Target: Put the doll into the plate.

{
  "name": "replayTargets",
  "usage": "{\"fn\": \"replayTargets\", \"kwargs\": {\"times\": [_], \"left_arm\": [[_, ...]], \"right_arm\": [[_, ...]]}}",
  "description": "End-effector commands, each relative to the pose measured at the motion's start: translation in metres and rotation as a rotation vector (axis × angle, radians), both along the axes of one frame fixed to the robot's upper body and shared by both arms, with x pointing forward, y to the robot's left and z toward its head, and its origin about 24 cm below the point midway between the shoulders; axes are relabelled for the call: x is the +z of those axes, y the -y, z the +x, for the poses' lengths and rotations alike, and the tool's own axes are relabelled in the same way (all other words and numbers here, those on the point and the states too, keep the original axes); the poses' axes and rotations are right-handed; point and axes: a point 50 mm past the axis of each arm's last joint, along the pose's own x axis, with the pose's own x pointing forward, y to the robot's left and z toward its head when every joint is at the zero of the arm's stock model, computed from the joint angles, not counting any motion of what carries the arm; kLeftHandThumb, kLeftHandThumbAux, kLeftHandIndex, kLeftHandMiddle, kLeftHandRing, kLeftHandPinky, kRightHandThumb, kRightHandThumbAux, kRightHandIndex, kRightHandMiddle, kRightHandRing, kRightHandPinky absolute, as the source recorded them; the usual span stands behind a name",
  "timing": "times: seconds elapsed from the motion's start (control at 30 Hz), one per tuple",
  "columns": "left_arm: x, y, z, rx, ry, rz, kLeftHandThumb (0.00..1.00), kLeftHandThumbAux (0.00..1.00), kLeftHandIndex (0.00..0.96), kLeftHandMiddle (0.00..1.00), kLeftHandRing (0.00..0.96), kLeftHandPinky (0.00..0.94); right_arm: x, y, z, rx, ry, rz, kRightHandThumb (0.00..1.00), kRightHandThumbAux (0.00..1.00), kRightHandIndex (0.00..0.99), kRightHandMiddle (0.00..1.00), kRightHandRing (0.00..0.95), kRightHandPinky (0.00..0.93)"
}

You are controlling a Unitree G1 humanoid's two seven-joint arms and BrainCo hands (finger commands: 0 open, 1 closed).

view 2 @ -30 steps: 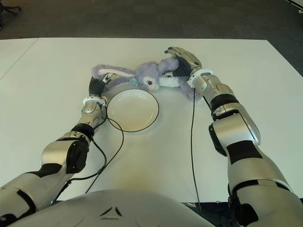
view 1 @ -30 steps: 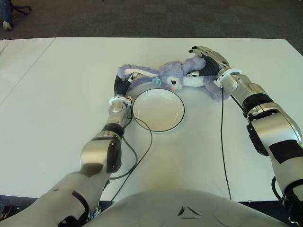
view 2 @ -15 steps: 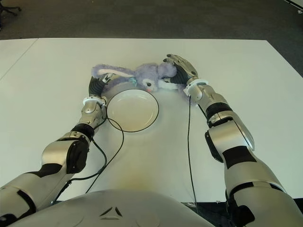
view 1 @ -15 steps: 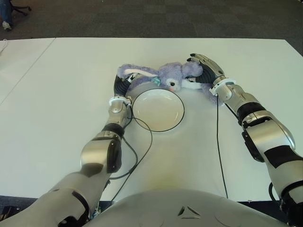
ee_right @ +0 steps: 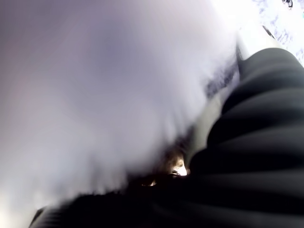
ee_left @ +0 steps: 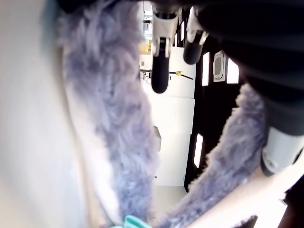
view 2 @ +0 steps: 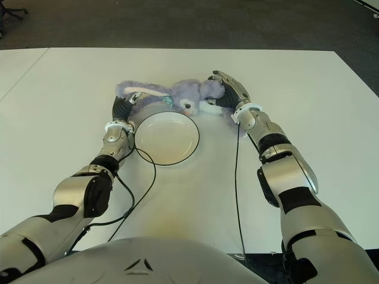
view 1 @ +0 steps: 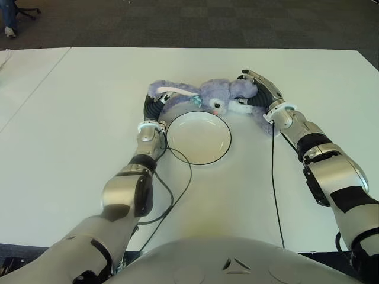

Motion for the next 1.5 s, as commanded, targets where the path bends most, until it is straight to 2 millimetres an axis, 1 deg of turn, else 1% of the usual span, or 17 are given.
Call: {"fn": "replayTargets", "kwargs": {"times": [0.03,0.07,0.1,0.13,0.17,0.2,0.23,0.27,0.3,0.33,0.37,0.4,0.5,0.7,0.9,1.23,1.5], "left_arm": [[-0.061,0.008,-0.047,0.007,-0.296,-0.050,0.000,0.565,0.118,0.240,0.256,0.250],[-0.061,0.008,-0.047,0.008,-0.295,-0.050,0.000,0.568,0.118,0.239,0.255,0.251],[-0.061,0.008,-0.047,0.010,-0.294,-0.050,0.000,0.568,0.118,0.239,0.255,0.252],[-0.061,0.008,-0.047,0.010,-0.293,-0.050,0.000,0.571,0.119,0.239,0.256,0.256],[-0.061,0.008,-0.047,0.011,-0.293,-0.050,0.000,0.572,0.119,0.239,0.257,0.256],[-0.061,0.008,-0.047,0.011,-0.293,-0.049,0.000,0.580,0.123,0.240,0.259,0.260],[-0.061,0.008,-0.047,0.010,-0.293,-0.048,0.000,0.582,0.123,0.240,0.259,0.261],[-0.061,0.008,-0.047,0.009,-0.294,-0.048,0.000,0.587,0.127,0.242,0.260,0.262],[-0.061,0.007,-0.047,0.007,-0.294,-0.045,0.000,0.588,0.127,0.242,0.261,0.262],[-0.061,0.007,-0.047,0.005,-0.294,-0.044,0.000,0.589,0.128,0.242,0.261,0.262],[-0.061,0.007,-0.047,0.003,-0.294,-0.042,0.000,0.589,0.129,0.243,0.261,0.262],[-0.061,0.007,-0.047,0.002,-0.293,-0.040,0.000,0.587,0.129,0.245,0.262,0.264],[-0.061,0.007,-0.047,0.000,-0.295,-0.041,0.000,0.587,0.133,0.252,0.269,0.273],[-0.061,0.006,-0.047,-0.004,-0.299,-0.036,0.000,0.583,0.128,0.241,0.260,0.262],[-0.061,0.006,-0.047,-0.005,-0.301,-0.023,0.000,0.577,0.120,0.234,0.254,0.262],[-0.061,0.007,-0.047,-0.004,-0.296,-0.034,0.000,0.577,0.119,0.232,0.254,0.265],[-0.061,0.007,-0.047,-0.004,-0.296,-0.039,0.000,0.577,0.113,0.217,0.239,0.236]], "right_arm": [[-0.038,0.011,-0.020,-0.032,-0.138,-0.043,0.468,0.690,0.168,0.060,0.112,0.210],[-0.038,0.011,-0.020,-0.035,-0.136,-0.043,0.490,0.697,0.219,0.201,0.281,0.353],[-0.039,0.011,-0.020,-0.037,-0.135,-0.043,0.495,0.697,0.228,0.225,0.310,0.377],[-0.039,0.011,-0.021,-0.039,-0.134,-0.044,0.643,0.716,0.364,0.292,0.358,0.428],[-0.040,0.012,-0.021,-0.042,-0.134,-0.045,0.668,0.719,0.387,0.303,0.366,0.437],[-0.040,0.012,-0.021,-0.044,-0.135,-0.045,0.692,0.716,0.411,0.451,0.496,0.553],[-0.041,0.012,-0.021,-0.048,-0.135,-0.047,0.698,0.716,0.417,0.489,0.530,0.583],[-0.041,0.012,-0.022,-0.051,-0.135,-0.048,0.704,0.712,0.425,0.625,0.654,0.707],[-0.042,0.013,-0.022,-0.056,-0.135,-0.047,0.705,0.712,0.427,0.649,0.675,0.729],[-0.042,0.013,-0.022,-0.060,-0.135,-0.046,0.710,0.709,0.433,0.710,0.735,0.802],[-0.042,0.013,-0.022,-0.067,-0.139,-0.041,0.711,0.709,0.434,0.721,0.746,0.815],[-0.042,0.014,-0.022,-0.071,-0.141,-0.037,0.714,0.709,0.436,0.760,0.783,0.848],[-0.042,0.015,-0.021,-0.087,-0.152,-0.014,0.719,0.709,0.440,0.802,0.815,0.873],[-0.039,0.019,-0.019,-0.118,-0.154,0.026,0.722,0.711,0.439,0.841,0.840,0.870],[-0.027,0.024,-0.013,-0.142,-0.121,0.066,0.722,0.709,0.440,0.846,0.850,0.868],[-0.014,0.028,-0.008,-0.162,-0.075,0.108,0.721,0.710,0.440,0.857,0.862,0.872],[-0.004,0.031,-0.005,-0.178,-0.031,0.125,0.719,0.712,0.440,0.864,0.867,0.873]]}}
